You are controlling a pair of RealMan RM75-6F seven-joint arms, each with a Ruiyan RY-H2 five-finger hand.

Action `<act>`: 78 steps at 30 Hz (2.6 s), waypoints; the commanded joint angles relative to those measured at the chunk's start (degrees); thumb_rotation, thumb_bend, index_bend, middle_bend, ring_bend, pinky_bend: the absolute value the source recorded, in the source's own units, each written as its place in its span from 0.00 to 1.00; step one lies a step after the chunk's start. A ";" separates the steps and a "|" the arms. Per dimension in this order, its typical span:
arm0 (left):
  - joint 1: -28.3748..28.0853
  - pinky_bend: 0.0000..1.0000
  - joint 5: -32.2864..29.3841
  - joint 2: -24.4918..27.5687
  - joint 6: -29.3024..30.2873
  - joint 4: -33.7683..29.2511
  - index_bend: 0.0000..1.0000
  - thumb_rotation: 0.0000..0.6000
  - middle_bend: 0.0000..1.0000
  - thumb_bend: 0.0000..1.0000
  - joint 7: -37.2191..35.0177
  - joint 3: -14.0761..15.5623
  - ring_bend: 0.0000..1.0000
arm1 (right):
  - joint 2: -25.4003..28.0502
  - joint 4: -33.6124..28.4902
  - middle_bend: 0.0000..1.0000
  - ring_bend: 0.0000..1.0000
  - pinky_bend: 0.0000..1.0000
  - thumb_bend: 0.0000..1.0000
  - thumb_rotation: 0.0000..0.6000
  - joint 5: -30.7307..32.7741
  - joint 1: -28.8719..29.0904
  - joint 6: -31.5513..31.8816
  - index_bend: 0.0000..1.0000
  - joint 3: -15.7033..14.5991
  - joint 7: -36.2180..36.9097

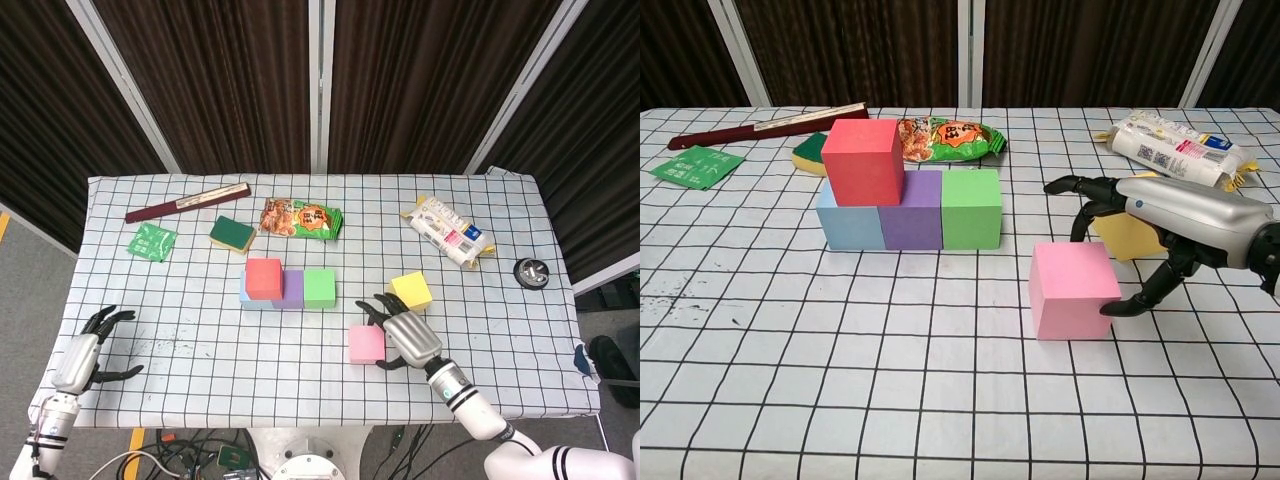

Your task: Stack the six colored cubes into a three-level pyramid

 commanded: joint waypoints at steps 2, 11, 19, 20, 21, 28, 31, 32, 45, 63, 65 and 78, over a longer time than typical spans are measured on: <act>-0.04 0.09 0.07 0.06 0.05 -0.11 0.19 1.00 0.22 0.00 -0.10 -0.01 0.06 | 0.97 -1.84 0.42 0.01 0.00 0.13 1.00 -0.46 -0.38 1.21 0.00 0.81 -0.35; -0.12 0.09 0.30 0.21 0.29 -0.68 0.19 1.00 0.22 0.00 -0.08 0.02 0.06 | 6.78 -8.84 0.42 0.01 0.00 0.14 1.00 0.86 2.67 0.73 0.00 6.94 -2.40; -0.04 0.09 0.48 0.36 0.90 -0.86 0.19 1.00 0.22 0.00 0.45 -0.08 0.06 | 6.91 -7.24 0.43 0.01 0.00 0.14 1.00 9.82 10.88 -7.32 0.00 14.36 -6.73; -0.04 0.09 0.49 0.36 0.92 -0.89 0.19 1.00 0.22 0.00 0.54 -0.08 0.06 | 6.61 -6.48 0.43 0.01 0.00 0.14 1.00 10.78 11.92 -8.33 0.00 14.95 -7.03; -0.04 0.09 0.47 0.35 0.94 -0.93 0.19 1.00 0.22 0.00 0.60 -0.11 0.06 | 6.31 -5.71 0.42 0.01 0.00 0.14 1.00 11.82 12.93 -9.44 0.00 15.45 -7.21; -0.21 0.09 0.40 0.26 0.56 -1.00 0.19 1.00 0.22 0.00 0.71 -0.08 0.06 | 3.95 0.30 0.42 0.01 0.00 0.12 1.00 20.22 20.12 -16.72 0.00 18.31 -7.30; -0.25 0.09 0.20 0.28 0.42 -1.19 0.19 1.00 0.22 0.00 -0.01 -0.20 0.06 | 3.04 2.02 0.42 0.01 0.00 0.12 1.00 22.98 22.23 -17.86 0.00 18.82 -7.63; -0.24 0.09 0.14 0.30 0.44 -1.18 0.19 1.00 0.22 0.00 -0.14 -0.25 0.06 | 2.82 2.39 0.43 0.01 0.00 0.12 1.00 23.67 22.80 -18.07 0.00 18.88 -7.81; -0.24 0.09 0.18 0.38 0.66 -1.02 0.19 1.00 0.22 0.00 -0.36 -0.30 0.06 | 0.86 5.24 0.43 0.01 0.00 0.13 1.00 31.03 29.31 -20.18 0.00 17.63 -10.24; -0.32 0.09 0.07 0.28 0.54 -0.50 0.19 1.00 0.22 0.00 -0.98 -0.35 0.06 | -1.72 6.21 0.43 0.02 0.00 0.13 1.00 34.98 31.99 -16.87 0.00 14.85 -11.53; -0.27 0.09 -0.12 0.24 0.47 -0.33 0.19 1.00 0.22 0.00 -1.18 -0.41 0.06 | -2.06 6.07 0.43 0.02 0.00 0.13 1.00 35.24 32.01 -16.03 0.00 14.70 -11.70; -0.34 0.09 -0.42 -0.05 -0.02 1.17 0.19 1.00 0.22 0.00 -3.69 -0.52 0.06 | -2.83 5.56 0.43 0.02 0.00 0.14 1.00 37.10 32.49 -13.94 0.00 14.46 -12.51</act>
